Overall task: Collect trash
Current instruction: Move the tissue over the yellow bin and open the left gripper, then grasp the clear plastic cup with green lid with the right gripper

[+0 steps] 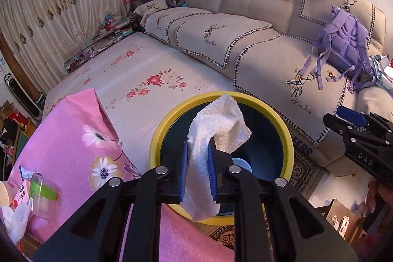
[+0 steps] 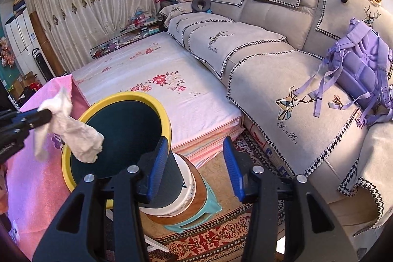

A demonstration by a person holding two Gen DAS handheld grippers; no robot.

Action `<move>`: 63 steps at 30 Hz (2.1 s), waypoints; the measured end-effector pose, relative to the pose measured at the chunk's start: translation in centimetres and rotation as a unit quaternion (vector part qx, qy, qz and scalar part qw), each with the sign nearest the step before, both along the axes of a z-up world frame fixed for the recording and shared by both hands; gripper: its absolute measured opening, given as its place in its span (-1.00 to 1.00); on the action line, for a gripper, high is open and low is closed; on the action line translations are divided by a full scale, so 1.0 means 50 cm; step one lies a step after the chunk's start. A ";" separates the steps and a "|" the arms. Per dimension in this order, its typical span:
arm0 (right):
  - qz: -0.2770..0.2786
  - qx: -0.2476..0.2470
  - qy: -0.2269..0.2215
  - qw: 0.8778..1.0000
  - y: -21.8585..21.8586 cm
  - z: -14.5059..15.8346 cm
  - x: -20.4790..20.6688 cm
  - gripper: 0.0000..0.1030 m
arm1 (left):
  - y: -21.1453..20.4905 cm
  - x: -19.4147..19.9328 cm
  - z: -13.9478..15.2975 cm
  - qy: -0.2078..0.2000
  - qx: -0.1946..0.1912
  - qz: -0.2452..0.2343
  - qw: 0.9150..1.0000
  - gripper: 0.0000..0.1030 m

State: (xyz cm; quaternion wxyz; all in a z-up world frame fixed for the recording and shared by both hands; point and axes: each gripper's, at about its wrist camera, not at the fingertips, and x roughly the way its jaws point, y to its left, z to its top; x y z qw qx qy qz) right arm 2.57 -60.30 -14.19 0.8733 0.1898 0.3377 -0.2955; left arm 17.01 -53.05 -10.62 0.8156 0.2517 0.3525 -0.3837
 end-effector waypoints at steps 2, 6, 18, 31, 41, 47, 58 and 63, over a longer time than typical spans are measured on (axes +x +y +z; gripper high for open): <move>-0.001 0.001 0.001 1.000 -0.002 -0.001 -0.002 -0.13 | -0.014 0.001 -0.021 0.001 0.010 0.000 1.000 -0.36; -0.002 0.002 0.000 1.000 0.001 -0.001 -0.001 -0.12 | -0.017 0.003 -0.042 0.012 0.022 0.002 1.000 0.15; 0.010 0.009 -0.004 1.000 0.023 0.002 -0.001 -0.07 | 0.130 -0.033 0.053 0.007 -0.028 0.025 0.999 0.39; 0.165 0.004 -0.017 0.986 0.246 0.048 0.146 -0.05 | 0.606 -0.108 0.144 -0.054 -0.091 0.215 0.971 0.60; 0.317 -0.003 -0.037 0.948 0.501 0.109 0.328 0.06 | 0.838 -0.125 0.134 -0.054 -0.114 0.320 0.939 0.62; 0.383 -0.037 -0.036 0.922 0.599 0.107 0.432 0.35 | 0.869 -0.119 0.122 -0.048 -0.123 0.320 0.938 0.62; 0.451 -0.083 0.040 0.888 0.627 0.042 0.558 0.67 | 0.868 -0.098 0.097 -0.031 -0.122 0.325 0.937 0.62; 0.473 -0.084 0.044 0.876 0.637 0.025 0.593 0.69 | 0.858 -0.087 0.089 -0.025 -0.118 0.321 0.939 0.62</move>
